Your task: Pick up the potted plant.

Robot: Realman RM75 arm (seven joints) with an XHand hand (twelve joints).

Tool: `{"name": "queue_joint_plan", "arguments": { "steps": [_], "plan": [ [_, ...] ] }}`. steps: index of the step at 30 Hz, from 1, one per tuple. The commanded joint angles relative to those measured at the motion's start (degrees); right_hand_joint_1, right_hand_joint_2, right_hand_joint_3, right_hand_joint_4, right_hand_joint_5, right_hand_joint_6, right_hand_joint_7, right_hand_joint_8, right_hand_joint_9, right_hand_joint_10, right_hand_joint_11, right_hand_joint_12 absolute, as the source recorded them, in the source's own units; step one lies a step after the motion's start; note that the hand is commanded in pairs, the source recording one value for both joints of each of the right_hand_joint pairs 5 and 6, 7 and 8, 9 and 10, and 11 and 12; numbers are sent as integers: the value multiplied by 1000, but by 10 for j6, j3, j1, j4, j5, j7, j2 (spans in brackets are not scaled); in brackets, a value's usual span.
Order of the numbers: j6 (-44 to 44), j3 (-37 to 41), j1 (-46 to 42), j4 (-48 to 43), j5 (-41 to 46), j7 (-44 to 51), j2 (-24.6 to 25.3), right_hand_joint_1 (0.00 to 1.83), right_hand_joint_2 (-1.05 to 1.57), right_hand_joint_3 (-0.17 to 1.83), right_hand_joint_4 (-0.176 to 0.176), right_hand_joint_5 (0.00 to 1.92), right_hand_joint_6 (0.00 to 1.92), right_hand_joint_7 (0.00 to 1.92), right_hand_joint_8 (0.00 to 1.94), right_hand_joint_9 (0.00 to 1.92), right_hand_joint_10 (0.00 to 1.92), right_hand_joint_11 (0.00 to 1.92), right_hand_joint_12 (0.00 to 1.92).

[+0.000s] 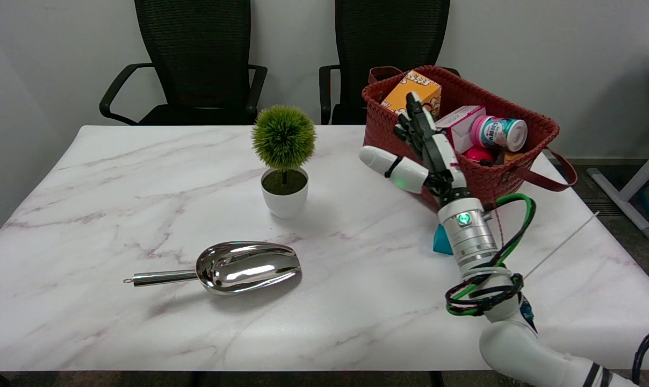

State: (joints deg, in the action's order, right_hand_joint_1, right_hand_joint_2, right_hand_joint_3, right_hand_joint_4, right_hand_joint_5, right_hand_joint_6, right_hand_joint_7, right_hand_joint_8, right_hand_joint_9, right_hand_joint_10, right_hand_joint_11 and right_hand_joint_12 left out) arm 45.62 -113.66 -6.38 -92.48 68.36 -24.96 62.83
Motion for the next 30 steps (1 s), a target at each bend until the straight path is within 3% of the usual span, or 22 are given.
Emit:
{"name": "queue_joint_plan", "arguments": {
  "steps": [1, 8, 30],
  "plan": [
    [-53, -61, 100, 109, 1, -69, 35, 812, 766, -175, 0, 0, 0, 16, 16, 143, 143, 312, 312],
    [-78, -76, 146, 173, 0, -110, 40, 805, 758, -175, 0, 0, 0, 19, 19, 119, 119, 236, 236],
    [-137, -103, 218, 267, -1, -117, 85, 805, 669, -175, 0, 0, 0, 0, 0, 56, 56, 185, 185]
  ]
}}
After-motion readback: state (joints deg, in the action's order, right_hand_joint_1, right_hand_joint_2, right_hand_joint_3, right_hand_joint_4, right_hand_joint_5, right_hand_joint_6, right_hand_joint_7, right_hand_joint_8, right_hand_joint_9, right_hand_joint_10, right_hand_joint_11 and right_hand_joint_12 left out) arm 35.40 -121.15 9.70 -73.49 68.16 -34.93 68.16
